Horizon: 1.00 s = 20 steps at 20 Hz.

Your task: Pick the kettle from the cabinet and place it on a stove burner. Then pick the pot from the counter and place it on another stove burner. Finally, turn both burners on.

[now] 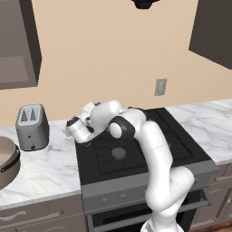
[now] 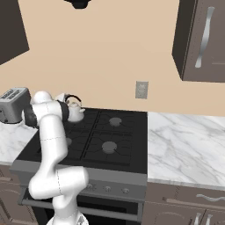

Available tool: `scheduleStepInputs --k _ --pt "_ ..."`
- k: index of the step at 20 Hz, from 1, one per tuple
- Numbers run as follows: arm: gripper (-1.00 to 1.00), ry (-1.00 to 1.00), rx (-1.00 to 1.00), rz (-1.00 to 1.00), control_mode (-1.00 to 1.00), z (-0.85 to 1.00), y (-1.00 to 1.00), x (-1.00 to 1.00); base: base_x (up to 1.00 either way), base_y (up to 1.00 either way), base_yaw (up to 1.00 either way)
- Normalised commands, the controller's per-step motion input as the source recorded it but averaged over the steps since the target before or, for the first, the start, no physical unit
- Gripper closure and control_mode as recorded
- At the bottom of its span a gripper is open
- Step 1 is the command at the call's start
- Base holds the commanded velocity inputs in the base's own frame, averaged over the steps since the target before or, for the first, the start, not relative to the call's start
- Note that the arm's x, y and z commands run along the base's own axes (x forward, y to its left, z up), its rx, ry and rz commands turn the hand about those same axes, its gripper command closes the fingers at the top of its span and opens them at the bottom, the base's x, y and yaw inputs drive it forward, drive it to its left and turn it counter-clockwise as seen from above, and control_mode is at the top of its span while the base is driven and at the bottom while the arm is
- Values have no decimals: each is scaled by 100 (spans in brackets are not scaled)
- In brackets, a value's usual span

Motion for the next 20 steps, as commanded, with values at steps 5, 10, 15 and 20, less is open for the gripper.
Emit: scheduleStepInputs --k 5,10,15,20 --pt "-100 -1 8 0 -100 0 -10 0 0 0 0" --pt "-100 -1 6 0 -100 0 -4 0 0 0 0" --pt "-100 0 3 0 -100 0 -1 0 0 0 0" --pt "-100 0 0 0 -100 0 0 -1 0 0 0"
